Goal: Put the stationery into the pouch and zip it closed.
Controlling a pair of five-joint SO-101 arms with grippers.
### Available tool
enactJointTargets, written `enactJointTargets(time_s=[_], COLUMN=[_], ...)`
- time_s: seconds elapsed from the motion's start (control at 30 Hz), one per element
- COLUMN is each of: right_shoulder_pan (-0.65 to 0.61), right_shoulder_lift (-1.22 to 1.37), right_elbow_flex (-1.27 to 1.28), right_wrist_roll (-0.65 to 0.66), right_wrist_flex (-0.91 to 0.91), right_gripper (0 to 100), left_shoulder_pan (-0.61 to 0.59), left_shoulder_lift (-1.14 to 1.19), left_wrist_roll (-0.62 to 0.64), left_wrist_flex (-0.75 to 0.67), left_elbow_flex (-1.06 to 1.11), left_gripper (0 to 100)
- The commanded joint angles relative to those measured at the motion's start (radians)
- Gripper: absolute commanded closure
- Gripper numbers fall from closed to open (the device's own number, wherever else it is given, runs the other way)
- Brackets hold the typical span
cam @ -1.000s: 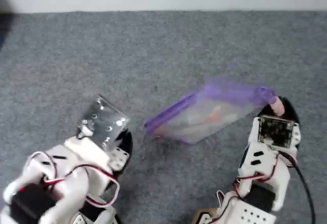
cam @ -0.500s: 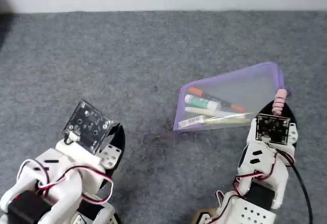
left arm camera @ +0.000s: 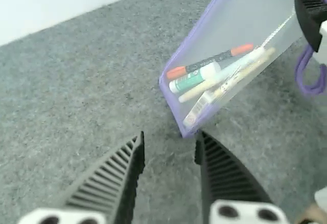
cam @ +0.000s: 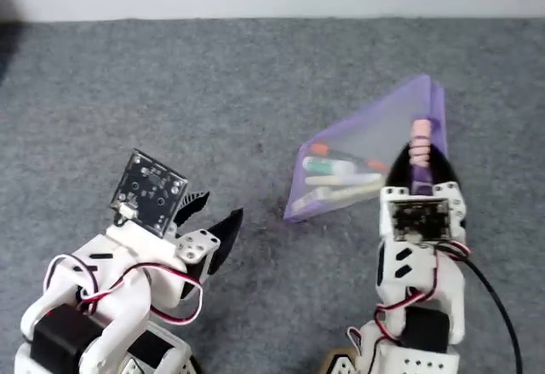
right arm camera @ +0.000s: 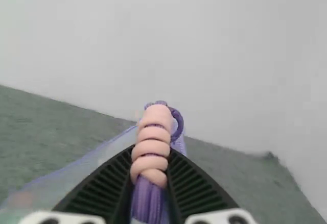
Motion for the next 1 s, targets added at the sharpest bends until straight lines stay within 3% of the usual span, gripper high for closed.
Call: enactJointTargets(time_s=[0.0,0.3,0.43,0.67,0.97], right_shoulder_pan=[-0.134,-0.549,-0.679,-0.763,-0.774], right_shoulder_lift=[-0.012,-0.012,-0.012,-0.012,-0.073], right_elbow_flex=[-0.115,-0.235,-0.239,-0.239,-0.239], right_wrist_roll=[0.015,0.025,0.086,0.089,0.086], right_wrist_flex=[0.101,0.209,0.294,0.433,0.595], right_gripper=[99.1,99.1,99.1,99.1,99.1], left_shoulder_pan=[-0.057,-0.249,-0.327,-0.410,-0.302], left_shoulder_lift=[-0.009,-0.006,-0.003,-0.009,-0.009], left_wrist_roll=[0.041,0.044,0.094,0.155,0.189], left_wrist_flex=[-0.044,-0.133,-0.183,-0.252,-0.258], left_elbow_flex=[-0.005,-0.005,-0.005,0.021,0.021], left_gripper=[83,83,83,83,83])
